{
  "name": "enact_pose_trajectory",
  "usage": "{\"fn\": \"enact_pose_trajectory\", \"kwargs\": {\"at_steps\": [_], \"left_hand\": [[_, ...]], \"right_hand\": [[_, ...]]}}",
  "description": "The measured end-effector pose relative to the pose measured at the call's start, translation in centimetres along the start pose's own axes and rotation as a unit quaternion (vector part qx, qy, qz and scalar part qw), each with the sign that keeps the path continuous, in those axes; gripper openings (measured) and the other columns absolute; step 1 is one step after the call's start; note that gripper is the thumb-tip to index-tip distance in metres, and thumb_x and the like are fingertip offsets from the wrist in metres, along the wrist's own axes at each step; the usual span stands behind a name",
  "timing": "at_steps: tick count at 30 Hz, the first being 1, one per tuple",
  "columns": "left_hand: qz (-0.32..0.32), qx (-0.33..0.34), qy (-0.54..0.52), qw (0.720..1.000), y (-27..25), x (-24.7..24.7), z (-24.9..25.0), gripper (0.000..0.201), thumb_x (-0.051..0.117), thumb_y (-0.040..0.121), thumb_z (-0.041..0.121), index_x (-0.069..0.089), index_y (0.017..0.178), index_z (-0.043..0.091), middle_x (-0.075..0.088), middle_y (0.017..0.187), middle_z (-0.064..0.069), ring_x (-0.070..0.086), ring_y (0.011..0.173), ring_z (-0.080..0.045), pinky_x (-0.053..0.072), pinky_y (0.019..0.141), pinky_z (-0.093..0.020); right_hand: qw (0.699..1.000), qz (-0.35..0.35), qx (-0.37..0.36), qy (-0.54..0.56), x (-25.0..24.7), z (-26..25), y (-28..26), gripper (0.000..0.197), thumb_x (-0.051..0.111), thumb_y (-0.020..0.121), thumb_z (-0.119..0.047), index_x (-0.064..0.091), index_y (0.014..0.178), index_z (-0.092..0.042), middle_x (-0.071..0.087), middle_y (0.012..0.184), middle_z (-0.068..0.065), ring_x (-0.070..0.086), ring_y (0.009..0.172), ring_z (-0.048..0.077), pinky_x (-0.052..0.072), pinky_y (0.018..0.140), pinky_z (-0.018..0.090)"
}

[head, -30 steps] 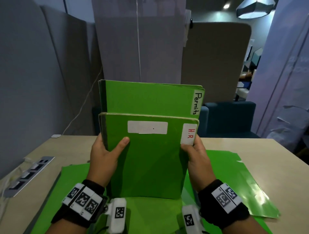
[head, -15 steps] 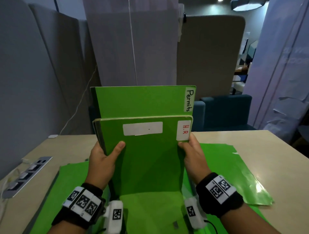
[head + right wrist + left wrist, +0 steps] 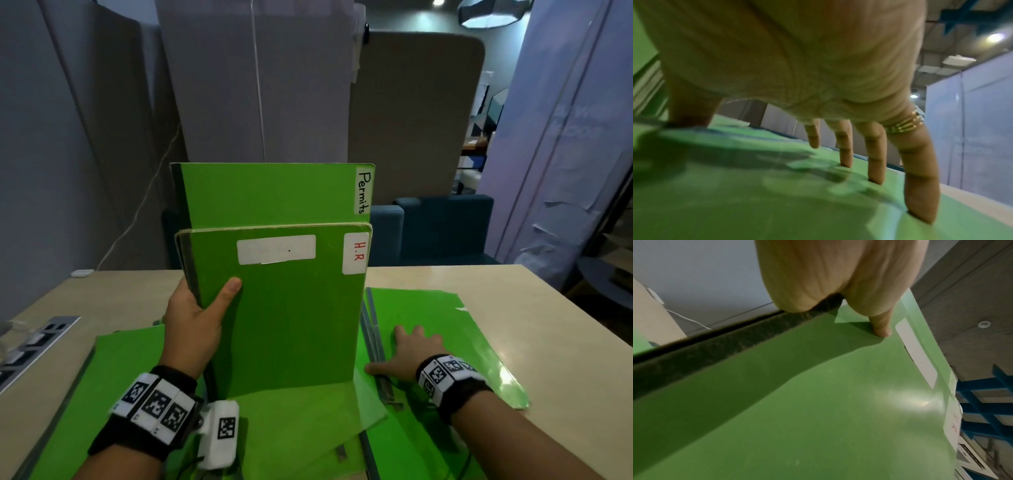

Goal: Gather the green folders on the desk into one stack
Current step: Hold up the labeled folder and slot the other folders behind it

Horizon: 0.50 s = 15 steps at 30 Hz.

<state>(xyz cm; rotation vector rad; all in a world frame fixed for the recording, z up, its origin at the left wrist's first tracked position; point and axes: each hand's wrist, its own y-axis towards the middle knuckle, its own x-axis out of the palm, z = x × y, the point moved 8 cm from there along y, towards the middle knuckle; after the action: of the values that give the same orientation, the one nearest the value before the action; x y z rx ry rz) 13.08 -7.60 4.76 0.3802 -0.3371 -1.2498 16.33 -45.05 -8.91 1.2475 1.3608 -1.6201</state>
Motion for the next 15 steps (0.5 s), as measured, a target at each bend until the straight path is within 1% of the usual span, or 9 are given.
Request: {"fn": "enact_pose_trajectory", "kwargs": {"at_steps": [2, 4, 6, 8, 9, 11, 13, 14, 15], "left_hand": [[0.000, -0.004, -0.003, 1.000, -0.1, -0.1, -0.1, 0.029, 0.069, 0.089, 0.025, 0.065, 0.117, 0.028, 0.077, 0.102, 0.013, 0.074, 0.097, -0.005, 0.060, 0.074, -0.018], [0.000, -0.008, -0.003, 1.000, -0.3, -0.2, -0.2, 0.028, 0.069, 0.090, 0.024, 0.065, 0.117, 0.029, 0.077, 0.102, 0.016, 0.074, 0.096, -0.003, 0.060, 0.073, -0.017], [0.001, -0.009, -0.003, 1.000, -0.3, -0.1, -0.1, 0.028, 0.069, 0.091, 0.021, 0.065, 0.118, 0.027, 0.077, 0.102, 0.019, 0.074, 0.095, -0.002, 0.059, 0.072, -0.016], [0.002, -0.007, 0.000, 1.000, -0.2, -0.1, -0.1, 0.028, 0.069, 0.092, 0.019, 0.065, 0.119, 0.025, 0.077, 0.102, 0.020, 0.074, 0.095, -0.002, 0.059, 0.072, -0.016], [0.003, -0.004, 0.000, 1.000, -0.2, -0.1, 0.0, 0.029, 0.069, 0.092, 0.019, 0.064, 0.120, 0.024, 0.077, 0.101, 0.020, 0.073, 0.094, -0.001, 0.059, 0.071, -0.015], [0.004, 0.001, 0.001, 1.000, -0.3, -0.2, 0.1, 0.030, 0.068, 0.092, 0.018, 0.064, 0.122, 0.022, 0.076, 0.100, 0.018, 0.073, 0.094, 0.001, 0.058, 0.071, -0.014], [0.006, 0.006, 0.002, 1.000, -0.3, -0.1, 0.2, 0.030, 0.068, 0.093, 0.018, 0.063, 0.122, 0.021, 0.075, 0.102, 0.015, 0.072, 0.095, 0.001, 0.058, 0.072, -0.013], [0.006, 0.007, 0.001, 1.000, -0.3, 0.0, 0.2, 0.030, 0.068, 0.093, 0.018, 0.063, 0.122, 0.021, 0.074, 0.104, 0.013, 0.072, 0.095, 0.001, 0.057, 0.072, -0.013], [0.006, 0.007, 0.000, 1.000, -0.3, 0.0, 0.2, 0.030, 0.068, 0.093, 0.018, 0.063, 0.122, 0.021, 0.074, 0.105, 0.012, 0.072, 0.095, 0.002, 0.057, 0.072, -0.012]], "right_hand": [[1.000, 0.017, 0.001, 0.002, -0.1, -0.4, 0.4, 0.118, 0.057, 0.065, -0.093, 0.027, 0.157, -0.025, 0.038, 0.158, 0.016, 0.045, 0.139, 0.043, 0.047, 0.108, 0.057], [1.000, 0.026, -0.008, 0.013, -0.8, -0.9, 0.5, 0.104, 0.066, 0.074, -0.080, 0.032, 0.154, -0.021, 0.046, 0.150, 0.015, 0.056, 0.128, 0.036, 0.054, 0.101, 0.050], [0.999, 0.024, -0.018, 0.022, -1.3, -1.3, 0.6, 0.094, 0.071, 0.079, -0.068, 0.035, 0.150, -0.018, 0.051, 0.143, 0.014, 0.061, 0.118, 0.031, 0.058, 0.096, 0.044], [0.999, 0.023, -0.026, 0.034, -1.6, -1.4, 0.6, 0.082, 0.071, 0.083, -0.061, 0.039, 0.144, -0.017, 0.056, 0.134, 0.012, 0.064, 0.109, 0.028, 0.060, 0.091, 0.040], [0.998, 0.025, -0.031, 0.042, -1.8, -1.4, 0.6, 0.076, 0.070, 0.085, -0.058, 0.040, 0.141, -0.016, 0.059, 0.126, 0.010, 0.065, 0.103, 0.027, 0.060, 0.088, 0.039], [0.997, 0.029, -0.049, 0.052, -2.3, -1.5, 0.5, 0.061, 0.065, 0.092, -0.050, 0.042, 0.136, -0.014, 0.061, 0.107, 0.004, 0.065, 0.093, 0.023, 0.058, 0.078, 0.034], [0.995, 0.042, -0.061, 0.065, -3.0, -1.3, 0.0, 0.044, 0.059, 0.098, -0.035, 0.043, 0.132, -0.011, 0.056, 0.092, -0.001, 0.063, 0.088, 0.023, 0.050, 0.069, 0.031], [0.994, 0.049, -0.063, 0.076, -3.4, -1.0, -0.3, 0.038, 0.056, 0.100, -0.028, 0.043, 0.131, -0.010, 0.054, 0.088, -0.002, 0.062, 0.087, 0.023, 0.047, 0.068, 0.030], [0.992, 0.055, -0.064, 0.089, -3.8, -0.6, -0.6, 0.035, 0.054, 0.101, -0.023, 0.044, 0.131, -0.010, 0.054, 0.089, -0.001, 0.062, 0.087, 0.023, 0.047, 0.067, 0.030]]}}
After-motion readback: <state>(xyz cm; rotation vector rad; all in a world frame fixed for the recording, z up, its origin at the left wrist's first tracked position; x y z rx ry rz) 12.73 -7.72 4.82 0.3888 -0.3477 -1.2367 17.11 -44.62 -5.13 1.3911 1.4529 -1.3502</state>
